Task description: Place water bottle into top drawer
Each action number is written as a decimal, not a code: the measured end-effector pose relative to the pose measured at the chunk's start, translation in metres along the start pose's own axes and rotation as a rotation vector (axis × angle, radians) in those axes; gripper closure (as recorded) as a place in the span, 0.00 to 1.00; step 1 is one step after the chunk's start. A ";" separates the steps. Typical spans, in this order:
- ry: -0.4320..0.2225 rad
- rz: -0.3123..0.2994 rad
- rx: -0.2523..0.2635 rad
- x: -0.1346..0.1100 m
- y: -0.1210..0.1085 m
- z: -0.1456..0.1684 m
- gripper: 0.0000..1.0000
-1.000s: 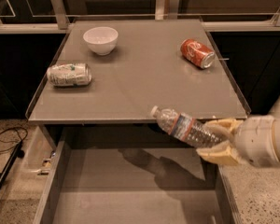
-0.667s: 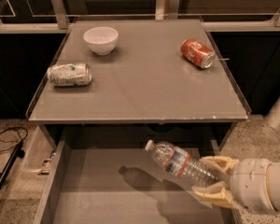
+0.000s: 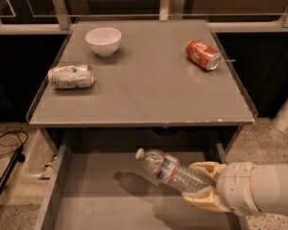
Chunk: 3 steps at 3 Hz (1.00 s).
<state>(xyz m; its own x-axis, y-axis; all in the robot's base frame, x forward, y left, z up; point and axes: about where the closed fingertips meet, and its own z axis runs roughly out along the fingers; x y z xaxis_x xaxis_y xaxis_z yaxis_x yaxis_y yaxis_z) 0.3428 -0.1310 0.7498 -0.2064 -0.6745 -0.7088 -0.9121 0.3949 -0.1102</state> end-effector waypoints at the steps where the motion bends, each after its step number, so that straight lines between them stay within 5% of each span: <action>1: -0.020 -0.008 -0.051 0.000 0.010 0.053 1.00; 3: -0.037 0.021 -0.023 0.009 -0.003 0.116 1.00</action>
Offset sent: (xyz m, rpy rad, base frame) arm 0.0454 0.0723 -0.1053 0.0620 0.0361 0.0061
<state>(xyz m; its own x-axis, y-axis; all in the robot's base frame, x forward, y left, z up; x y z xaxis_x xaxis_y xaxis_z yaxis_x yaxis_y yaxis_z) 0.3845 -0.0658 0.6632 -0.2122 -0.6423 -0.7365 -0.9158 0.3938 -0.0796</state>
